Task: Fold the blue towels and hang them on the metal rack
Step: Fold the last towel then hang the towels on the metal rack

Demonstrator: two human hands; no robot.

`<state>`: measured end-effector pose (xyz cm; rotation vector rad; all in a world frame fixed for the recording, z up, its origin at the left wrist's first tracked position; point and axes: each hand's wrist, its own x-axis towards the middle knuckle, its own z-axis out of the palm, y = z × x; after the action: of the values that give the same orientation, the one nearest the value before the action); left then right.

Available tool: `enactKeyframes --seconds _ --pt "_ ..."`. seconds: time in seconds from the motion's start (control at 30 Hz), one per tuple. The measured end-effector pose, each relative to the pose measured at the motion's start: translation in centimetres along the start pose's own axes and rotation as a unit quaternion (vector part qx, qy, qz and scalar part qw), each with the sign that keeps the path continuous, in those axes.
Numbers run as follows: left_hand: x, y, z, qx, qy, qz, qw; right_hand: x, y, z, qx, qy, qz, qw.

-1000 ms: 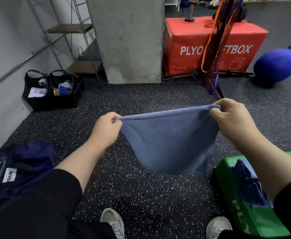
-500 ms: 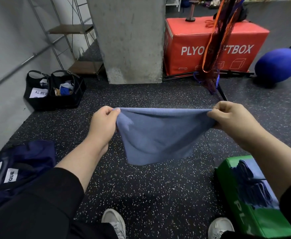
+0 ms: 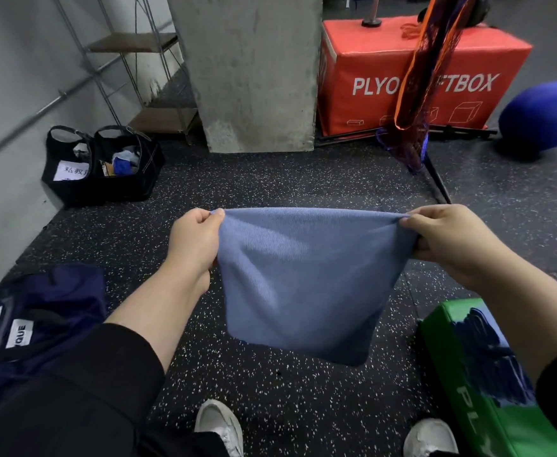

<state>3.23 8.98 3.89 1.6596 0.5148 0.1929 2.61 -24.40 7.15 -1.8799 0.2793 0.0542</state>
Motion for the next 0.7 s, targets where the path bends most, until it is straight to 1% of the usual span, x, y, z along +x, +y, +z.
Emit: enactKeyframes --seconds 0.13,0.27,0.33,0.37,0.43,0.5,0.6,0.7 --pt "0.2 -0.7 1.5 -0.027 0.001 -0.036 0.999 0.8 0.7 0.9 0.001 -0.019 0.049 0.999" --pt "-0.2 -0.4 3.5 -0.079 -0.010 -0.092 0.993 0.9 0.0 2.4 0.051 -0.070 0.076 0.993" --pt "-0.6 -0.1 4.5 -0.094 -0.028 -0.103 0.990 0.8 -0.5 3.1 0.074 -0.086 0.074 0.991" --pt "-0.8 0.1 5.0 -0.083 -0.035 -0.085 0.992 0.8 -0.7 3.4 0.076 -0.091 0.067 0.991" --pt "-1.7 0.7 6.1 -0.026 -0.040 0.002 0.999 0.8 -0.9 4.1 0.075 -0.097 0.056 0.991" --pt "-2.9 1.5 7.2 0.033 -0.052 0.085 0.994 0.8 -0.9 5.0 0.078 -0.097 0.055 0.991" --pt "-4.6 2.3 8.6 0.067 -0.101 0.129 0.984 0.8 -0.9 6.5 0.103 -0.086 0.064 0.989" --pt "-5.3 2.5 9.5 0.118 -0.110 0.176 0.971 0.6 -1.2 7.4 0.122 -0.082 0.053 0.988"
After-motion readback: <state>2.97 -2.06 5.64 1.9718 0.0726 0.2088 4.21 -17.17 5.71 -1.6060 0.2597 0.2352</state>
